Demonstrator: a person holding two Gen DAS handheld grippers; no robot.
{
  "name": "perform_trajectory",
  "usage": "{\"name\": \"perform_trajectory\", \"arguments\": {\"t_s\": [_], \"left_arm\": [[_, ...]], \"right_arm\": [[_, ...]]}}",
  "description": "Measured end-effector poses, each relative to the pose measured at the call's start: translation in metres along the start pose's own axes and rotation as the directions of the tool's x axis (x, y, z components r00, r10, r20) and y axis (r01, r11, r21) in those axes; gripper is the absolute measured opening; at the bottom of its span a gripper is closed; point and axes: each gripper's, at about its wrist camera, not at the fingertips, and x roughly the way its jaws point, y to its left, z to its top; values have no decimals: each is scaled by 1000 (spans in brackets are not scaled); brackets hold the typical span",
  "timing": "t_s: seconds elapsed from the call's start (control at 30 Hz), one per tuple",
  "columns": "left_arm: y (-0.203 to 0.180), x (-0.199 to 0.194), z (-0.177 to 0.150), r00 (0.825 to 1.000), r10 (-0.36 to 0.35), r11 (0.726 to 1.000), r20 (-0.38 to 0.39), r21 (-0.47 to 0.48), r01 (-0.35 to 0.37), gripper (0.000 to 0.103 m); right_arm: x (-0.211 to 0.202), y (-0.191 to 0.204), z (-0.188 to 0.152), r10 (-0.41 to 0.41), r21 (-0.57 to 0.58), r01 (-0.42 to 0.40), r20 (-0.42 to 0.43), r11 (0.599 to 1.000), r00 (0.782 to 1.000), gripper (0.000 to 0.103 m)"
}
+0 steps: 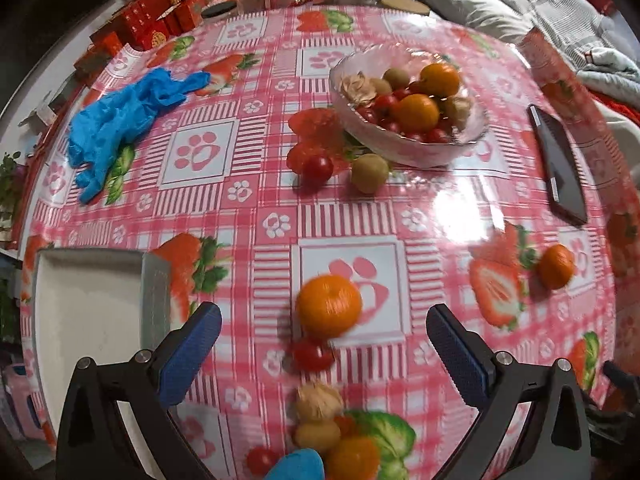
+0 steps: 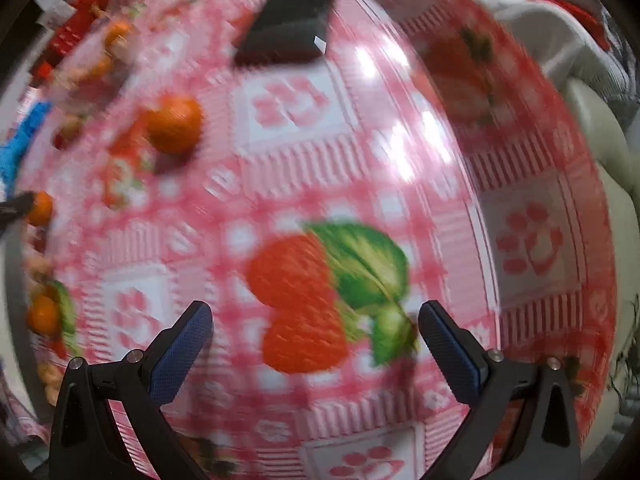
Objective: Organize fruits
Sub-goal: 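Reach the left gripper to an orange and close on it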
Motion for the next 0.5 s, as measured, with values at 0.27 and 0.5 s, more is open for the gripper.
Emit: {"name": "perform_trajectory", "arguments": {"t_s": [0.27, 0.5], "left_arm": [[-1, 35, 6, 997, 14, 1000, -78, -9, -14, 103], [7, 48, 6, 996, -26, 999, -80, -48, 23, 103]], "right_arm": [[2, 36, 54, 65, -5, -65, 38, 998, 997, 103], [20, 62, 76, 72, -76, -69, 35, 995, 997, 101]]}}
